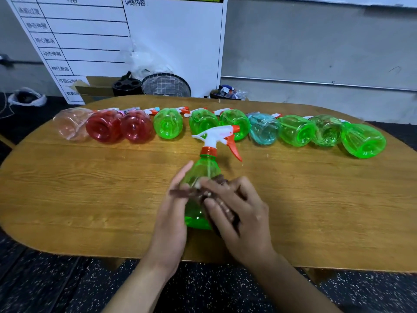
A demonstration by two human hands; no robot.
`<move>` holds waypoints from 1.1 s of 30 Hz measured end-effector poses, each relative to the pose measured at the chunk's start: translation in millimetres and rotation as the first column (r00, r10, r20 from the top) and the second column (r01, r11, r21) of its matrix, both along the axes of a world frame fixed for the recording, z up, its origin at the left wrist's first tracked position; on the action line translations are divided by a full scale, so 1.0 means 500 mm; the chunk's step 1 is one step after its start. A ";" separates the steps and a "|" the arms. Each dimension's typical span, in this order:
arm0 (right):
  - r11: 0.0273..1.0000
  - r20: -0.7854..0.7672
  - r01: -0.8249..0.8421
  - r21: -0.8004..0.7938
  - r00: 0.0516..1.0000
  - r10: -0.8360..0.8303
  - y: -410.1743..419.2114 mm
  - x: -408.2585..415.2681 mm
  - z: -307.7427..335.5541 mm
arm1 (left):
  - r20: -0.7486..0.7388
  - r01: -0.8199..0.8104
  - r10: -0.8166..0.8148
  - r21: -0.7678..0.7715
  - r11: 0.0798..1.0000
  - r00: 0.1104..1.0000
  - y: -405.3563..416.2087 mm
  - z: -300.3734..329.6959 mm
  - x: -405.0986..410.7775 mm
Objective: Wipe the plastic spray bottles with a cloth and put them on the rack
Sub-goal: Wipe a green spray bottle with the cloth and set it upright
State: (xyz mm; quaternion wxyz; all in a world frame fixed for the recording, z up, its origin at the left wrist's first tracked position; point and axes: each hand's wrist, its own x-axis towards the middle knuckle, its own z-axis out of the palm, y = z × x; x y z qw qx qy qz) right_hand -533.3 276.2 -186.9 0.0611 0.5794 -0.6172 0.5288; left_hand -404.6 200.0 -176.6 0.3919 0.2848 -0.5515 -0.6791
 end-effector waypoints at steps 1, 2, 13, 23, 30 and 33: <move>0.999 0.068 0.042 0.015 0.997 -0.043 -0.003 -0.007 0.002 | 0.020 0.024 -0.024 0.001 1.000 0.999 0.003 -0.002 -0.002; 0.997 0.134 0.070 0.032 0.988 -0.074 -0.005 -0.013 0.004 | 0.025 0.044 -0.045 0.016 0.999 0.999 0.007 -0.005 -0.004; 0.999 0.646 -0.042 0.035 0.764 0.010 -0.019 -0.017 0.005 | -0.088 0.105 -0.099 0.068 0.992 0.991 0.005 0.013 -0.004; 0.994 0.614 0.092 -0.061 0.789 -0.035 -0.017 -0.026 0.011 | -0.029 0.228 -0.227 0.125 0.965 0.974 0.019 0.003 -0.006; 0.999 0.507 0.038 -0.024 0.862 -0.021 -0.004 -0.031 0.014 | -0.014 0.235 -0.234 0.073 0.969 0.972 0.023 -0.007 -0.010; 0.999 0.306 0.017 0.041 0.952 -0.028 0.005 -0.017 0.004 | -0.066 0.167 -0.160 0.116 0.979 0.985 0.012 -0.008 -0.007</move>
